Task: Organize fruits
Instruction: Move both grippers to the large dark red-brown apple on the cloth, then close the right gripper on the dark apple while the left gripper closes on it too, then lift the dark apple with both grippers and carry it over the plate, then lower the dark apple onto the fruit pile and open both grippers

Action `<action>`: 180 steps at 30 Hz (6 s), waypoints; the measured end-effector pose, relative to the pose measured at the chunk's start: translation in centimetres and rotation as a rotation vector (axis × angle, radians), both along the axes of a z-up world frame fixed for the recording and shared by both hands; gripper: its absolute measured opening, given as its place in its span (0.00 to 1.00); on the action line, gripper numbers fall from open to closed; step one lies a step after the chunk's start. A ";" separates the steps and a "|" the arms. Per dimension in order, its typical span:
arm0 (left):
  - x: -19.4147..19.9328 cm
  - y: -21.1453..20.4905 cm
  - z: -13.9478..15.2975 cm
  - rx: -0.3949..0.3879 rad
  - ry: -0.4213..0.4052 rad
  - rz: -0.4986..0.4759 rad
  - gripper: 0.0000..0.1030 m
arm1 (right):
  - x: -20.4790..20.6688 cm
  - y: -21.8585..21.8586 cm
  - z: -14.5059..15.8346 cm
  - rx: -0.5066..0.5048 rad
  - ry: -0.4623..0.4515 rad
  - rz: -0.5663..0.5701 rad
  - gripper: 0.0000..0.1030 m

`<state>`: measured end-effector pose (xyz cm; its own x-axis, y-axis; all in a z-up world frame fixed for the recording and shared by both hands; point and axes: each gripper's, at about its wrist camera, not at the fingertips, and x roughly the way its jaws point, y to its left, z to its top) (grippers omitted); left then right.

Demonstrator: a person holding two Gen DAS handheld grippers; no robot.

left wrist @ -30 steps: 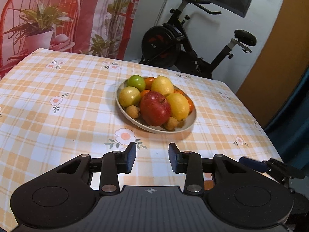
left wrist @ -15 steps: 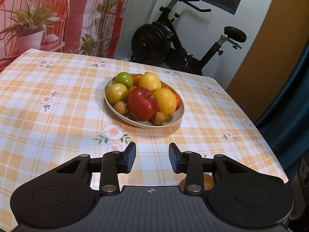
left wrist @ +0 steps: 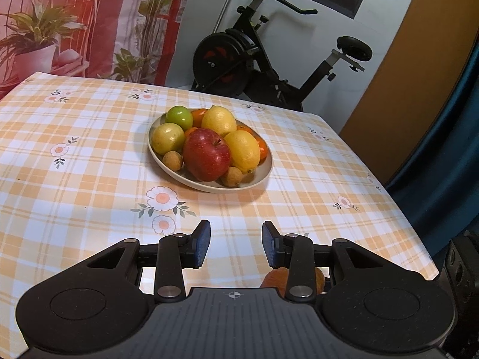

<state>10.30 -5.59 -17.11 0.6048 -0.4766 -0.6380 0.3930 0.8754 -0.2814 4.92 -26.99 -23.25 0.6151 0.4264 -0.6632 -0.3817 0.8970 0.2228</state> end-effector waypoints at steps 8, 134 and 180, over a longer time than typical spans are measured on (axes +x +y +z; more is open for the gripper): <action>0.0 -0.2 -0.2 -0.010 0.012 -0.022 0.39 | 0.0 0.0 -0.1 -0.001 0.008 0.003 0.59; 13.7 -1.6 2.4 -0.226 0.063 -0.046 0.40 | 14.6 0.1 6.3 -0.047 -0.292 0.021 0.58; 18.2 -1.5 1.2 -0.181 0.084 0.024 0.39 | 19.8 -0.3 4.0 -0.108 -0.243 -0.002 0.61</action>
<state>28.51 -7.08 -15.90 0.5654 -0.5744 -0.5920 0.3410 0.8163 -0.4663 24.73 -27.28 -19.21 0.7627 0.3597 -0.5375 -0.4103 0.9115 0.0278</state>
